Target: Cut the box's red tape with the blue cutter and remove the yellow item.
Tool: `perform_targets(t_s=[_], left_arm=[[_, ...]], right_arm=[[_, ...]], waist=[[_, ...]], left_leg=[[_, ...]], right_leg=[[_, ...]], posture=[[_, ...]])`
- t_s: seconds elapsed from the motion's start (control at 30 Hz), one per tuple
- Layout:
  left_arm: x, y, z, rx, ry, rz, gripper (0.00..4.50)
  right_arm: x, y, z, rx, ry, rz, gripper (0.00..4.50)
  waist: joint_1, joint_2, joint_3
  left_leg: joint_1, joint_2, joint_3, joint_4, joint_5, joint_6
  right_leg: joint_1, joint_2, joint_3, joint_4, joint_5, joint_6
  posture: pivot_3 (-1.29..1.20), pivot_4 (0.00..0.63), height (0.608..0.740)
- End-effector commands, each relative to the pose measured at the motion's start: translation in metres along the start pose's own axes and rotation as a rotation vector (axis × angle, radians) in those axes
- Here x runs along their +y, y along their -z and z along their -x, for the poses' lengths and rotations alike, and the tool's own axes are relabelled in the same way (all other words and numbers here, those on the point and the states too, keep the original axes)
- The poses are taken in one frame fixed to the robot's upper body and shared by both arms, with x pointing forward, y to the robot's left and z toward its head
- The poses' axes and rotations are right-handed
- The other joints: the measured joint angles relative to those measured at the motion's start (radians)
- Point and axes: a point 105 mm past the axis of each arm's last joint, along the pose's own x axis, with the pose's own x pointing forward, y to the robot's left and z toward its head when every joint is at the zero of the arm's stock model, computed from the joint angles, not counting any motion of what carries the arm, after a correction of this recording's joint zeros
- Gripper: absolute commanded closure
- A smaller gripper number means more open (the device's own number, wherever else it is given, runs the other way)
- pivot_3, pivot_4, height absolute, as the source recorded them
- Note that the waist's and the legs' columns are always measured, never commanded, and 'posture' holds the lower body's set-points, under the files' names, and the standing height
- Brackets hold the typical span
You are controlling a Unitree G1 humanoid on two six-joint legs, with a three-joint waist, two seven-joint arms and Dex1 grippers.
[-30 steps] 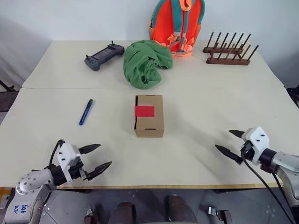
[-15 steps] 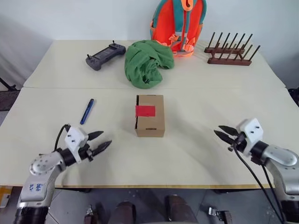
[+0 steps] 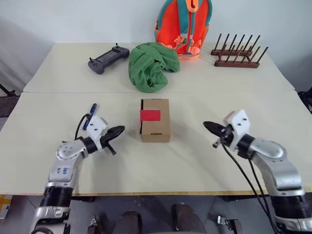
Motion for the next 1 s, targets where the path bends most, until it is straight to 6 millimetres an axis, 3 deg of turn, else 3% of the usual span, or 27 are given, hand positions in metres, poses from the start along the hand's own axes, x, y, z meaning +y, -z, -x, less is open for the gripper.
perform_targets(t_s=[0.03,0.23,0.33,0.67,0.8,1.0], left_arm=[[0.000,-0.009,-0.016,-0.026,0.023,-0.037,4.45],[0.004,-0.016,-0.039,-0.041,0.035,-0.034,4.45],[0.000,-0.024,-0.062,-0.061,0.083,-0.029,4.45],[-0.025,-0.051,-0.105,-0.148,0.242,-0.027,4.45],[-0.027,-0.051,-0.110,-0.147,0.256,-0.025,4.45],[-0.007,-0.046,-0.093,-0.137,0.198,-0.025,4.45]], right_arm=[[0.010,-0.008,-0.015,-0.010,-0.051,0.016,4.50],[0.023,-0.010,-0.037,0.004,-0.115,0.030,4.50],[0.038,-0.016,-0.048,-0.015,-0.176,0.027,4.50],[0.095,-0.053,-0.043,-0.087,-0.390,0.020,4.50],[0.110,-0.064,-0.037,-0.091,-0.433,0.020,4.50],[0.107,-0.062,-0.021,-0.041,-0.406,0.045,4.50]], waist=[[0.000,0.000,0.000],[0.000,0.000,0.000],[0.002,0.000,0.000],[-0.001,0.000,0.000],[0.001,0.000,0.000],[0.003,0.000,0.000]], left_leg=[[0.000,0.000,0.000,0.000,0.000,0.000],[-0.002,-0.003,-0.001,0.000,-0.001,0.001],[-0.003,-0.004,-0.002,0.000,-0.001,0.001],[-0.012,-0.008,-0.003,0.002,-0.001,0.001],[-0.015,-0.012,-0.003,0.002,0.000,0.003],[-0.017,-0.013,-0.003,0.002,0.001,0.004]], right_leg=[[0.000,0.000,0.000,0.000,0.000,0.001],[-0.002,-0.002,-0.003,0.000,0.001,0.003],[-0.003,-0.004,-0.006,0.000,0.002,0.003],[-0.010,-0.012,-0.023,0.001,0.002,0.004],[-0.015,-0.017,-0.027,0.005,0.002,0.004],[-0.015,-0.019,-0.028,0.003,0.004,0.006]], posture=[[0.00,0.150,0.740],[0.00,0.150,0.740],[0.00,0.150,0.740],[0.00,0.150,0.740],[0.00,0.150,0.740],[0.00,0.150,0.740]])
